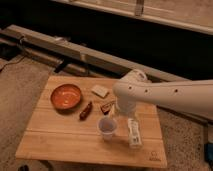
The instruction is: Pick up the ceramic cup
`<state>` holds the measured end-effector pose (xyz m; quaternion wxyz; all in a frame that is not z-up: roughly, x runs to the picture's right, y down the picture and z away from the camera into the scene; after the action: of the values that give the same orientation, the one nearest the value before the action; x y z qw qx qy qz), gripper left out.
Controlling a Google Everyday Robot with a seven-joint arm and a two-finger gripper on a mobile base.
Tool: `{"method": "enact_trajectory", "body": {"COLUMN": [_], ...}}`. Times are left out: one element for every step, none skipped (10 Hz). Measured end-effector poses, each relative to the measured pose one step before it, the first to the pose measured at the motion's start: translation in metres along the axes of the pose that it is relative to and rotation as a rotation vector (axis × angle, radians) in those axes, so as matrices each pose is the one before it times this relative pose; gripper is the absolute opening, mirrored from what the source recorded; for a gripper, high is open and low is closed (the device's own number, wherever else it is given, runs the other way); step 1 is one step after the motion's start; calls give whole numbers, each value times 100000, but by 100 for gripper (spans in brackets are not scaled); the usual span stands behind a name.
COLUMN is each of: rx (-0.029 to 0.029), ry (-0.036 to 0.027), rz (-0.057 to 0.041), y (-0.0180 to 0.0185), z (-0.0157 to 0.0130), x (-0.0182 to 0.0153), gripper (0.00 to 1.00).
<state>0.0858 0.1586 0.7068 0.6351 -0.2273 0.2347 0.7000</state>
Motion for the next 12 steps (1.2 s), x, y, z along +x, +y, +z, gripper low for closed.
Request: {"method": "enact_trajectory", "body": {"rx": [627,111,54,-649,-942,-1016,-1774,-1248,-421,-256,-46,-119], "ry": [1619,990,1223,979,733,831,953,1113,1157,873,1016,560], "rz": [24,87,-304,-128,64,176,737,1074,972,204,-500,-487], "y": [-261,-177,-106,-94,-115,-135,-11,-234,-285,88,310,242], "z": [405,270,386,457,541,689,765,740,812,592,714,327], "x": [590,380,466,399,262,231,62,-59,-184,-241,-325,-150], "gripper": [80,80,80,80,80,80,80,80,80,79,73,65]}}
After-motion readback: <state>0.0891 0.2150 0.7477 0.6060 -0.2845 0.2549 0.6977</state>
